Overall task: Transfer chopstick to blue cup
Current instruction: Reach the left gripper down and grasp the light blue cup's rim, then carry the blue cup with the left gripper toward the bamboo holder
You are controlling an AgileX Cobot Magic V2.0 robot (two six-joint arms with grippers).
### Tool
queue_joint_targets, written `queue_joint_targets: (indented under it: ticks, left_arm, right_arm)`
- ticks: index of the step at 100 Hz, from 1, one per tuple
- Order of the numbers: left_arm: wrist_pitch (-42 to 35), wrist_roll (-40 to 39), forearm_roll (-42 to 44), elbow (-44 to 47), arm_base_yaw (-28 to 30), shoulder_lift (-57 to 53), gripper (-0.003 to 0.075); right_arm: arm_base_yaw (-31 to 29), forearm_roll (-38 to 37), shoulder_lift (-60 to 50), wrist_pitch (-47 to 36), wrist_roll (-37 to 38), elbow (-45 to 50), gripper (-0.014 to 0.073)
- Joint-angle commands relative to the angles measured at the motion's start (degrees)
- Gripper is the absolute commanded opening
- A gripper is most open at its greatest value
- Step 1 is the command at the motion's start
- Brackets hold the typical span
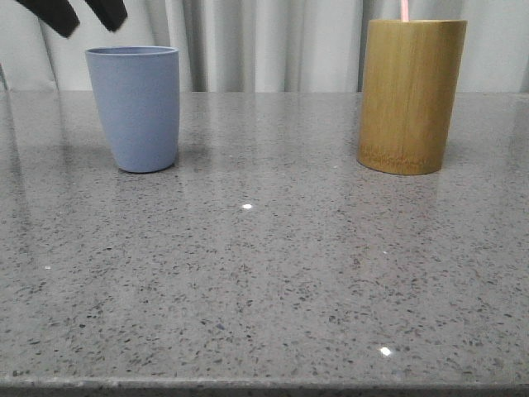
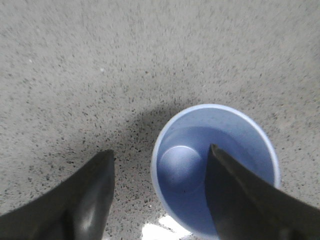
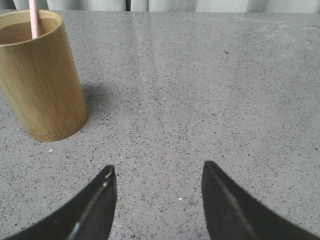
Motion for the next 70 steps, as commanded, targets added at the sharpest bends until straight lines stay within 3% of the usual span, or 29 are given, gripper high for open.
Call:
queue_joint_targets:
  ticks: [1,35,44,64,70]
  left_arm:
    - [-0.6,-0.3,-1.0,-3.2,-0.5,0.2,0.0386]
    - [1.0,-0.3,-1.0,-3.4,-0.5,5.2,0.0370]
    - [1.0,-0.5,-1.3,-3.4,-0.5,5.7,0.0290]
    - [0.9,-0.5,-1.3,-3.4,-0.5,5.7,-0.0021]
    - [1.0,-0.5,-1.4,-3.5,-0.5,5.7,-0.0019]
  right_arm:
    - [-0.2,0.0,0.7,-4.5,-0.2,-2.3,0.0403]
    - [-0.2,0.0,0.7,-4.5,-0.2,-2.3,0.0403]
    - [-0.2,0.0,0.7,-4.5,-0.2,-2.3,0.0403]
    - [-0.2,0.0,0.7,-4.5,-0.2,-2.3,0.0403]
    - [-0.2,0.0,0.7,-4.5,-0.2,-2.3,0.0403]
